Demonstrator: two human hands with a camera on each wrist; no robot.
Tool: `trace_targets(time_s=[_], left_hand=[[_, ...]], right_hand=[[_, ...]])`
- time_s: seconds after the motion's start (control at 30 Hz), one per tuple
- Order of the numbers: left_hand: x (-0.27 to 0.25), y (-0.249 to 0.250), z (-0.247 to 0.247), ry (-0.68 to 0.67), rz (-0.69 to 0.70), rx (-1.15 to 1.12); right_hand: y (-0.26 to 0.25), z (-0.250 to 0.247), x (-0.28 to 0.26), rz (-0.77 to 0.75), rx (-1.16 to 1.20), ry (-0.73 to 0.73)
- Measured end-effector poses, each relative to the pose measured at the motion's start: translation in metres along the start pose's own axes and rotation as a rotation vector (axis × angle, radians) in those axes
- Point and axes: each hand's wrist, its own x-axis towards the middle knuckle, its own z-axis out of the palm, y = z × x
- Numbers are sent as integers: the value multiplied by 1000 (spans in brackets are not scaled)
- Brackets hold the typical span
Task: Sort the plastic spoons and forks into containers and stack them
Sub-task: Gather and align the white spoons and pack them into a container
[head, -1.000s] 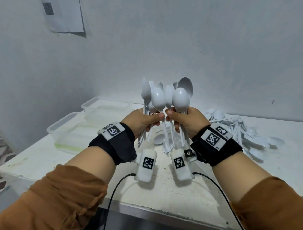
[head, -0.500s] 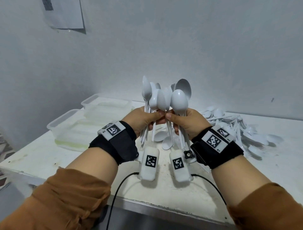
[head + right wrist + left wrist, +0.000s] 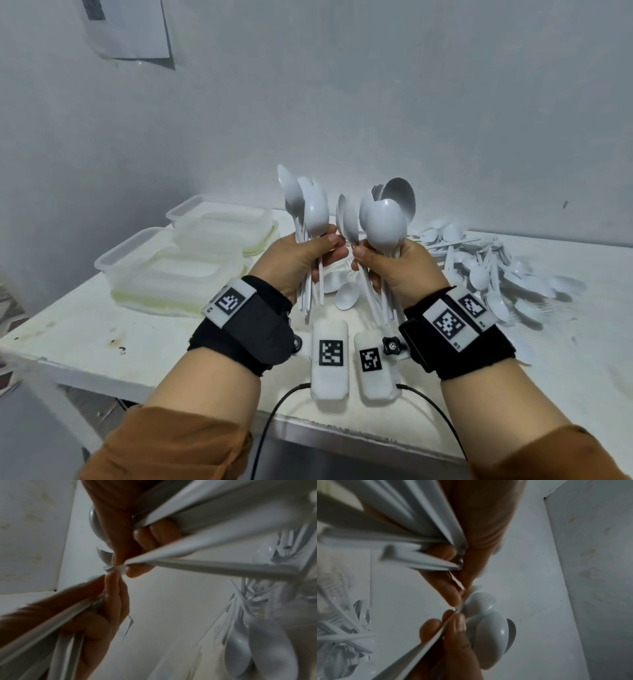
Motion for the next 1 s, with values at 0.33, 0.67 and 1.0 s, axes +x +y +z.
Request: trace_targets(time_s=[0.33,0.67,1.0], left_hand=[[-11,-3,2,-66,95,45],[-12,-2,6,-81,107,84],[-10,-1,6,-117,108,132]], right_hand=[[0,-4,-12,57,-30,-103],[-2,-3,-12,75,-111,-127],[-5,-6,-12,91,-125,-104]])
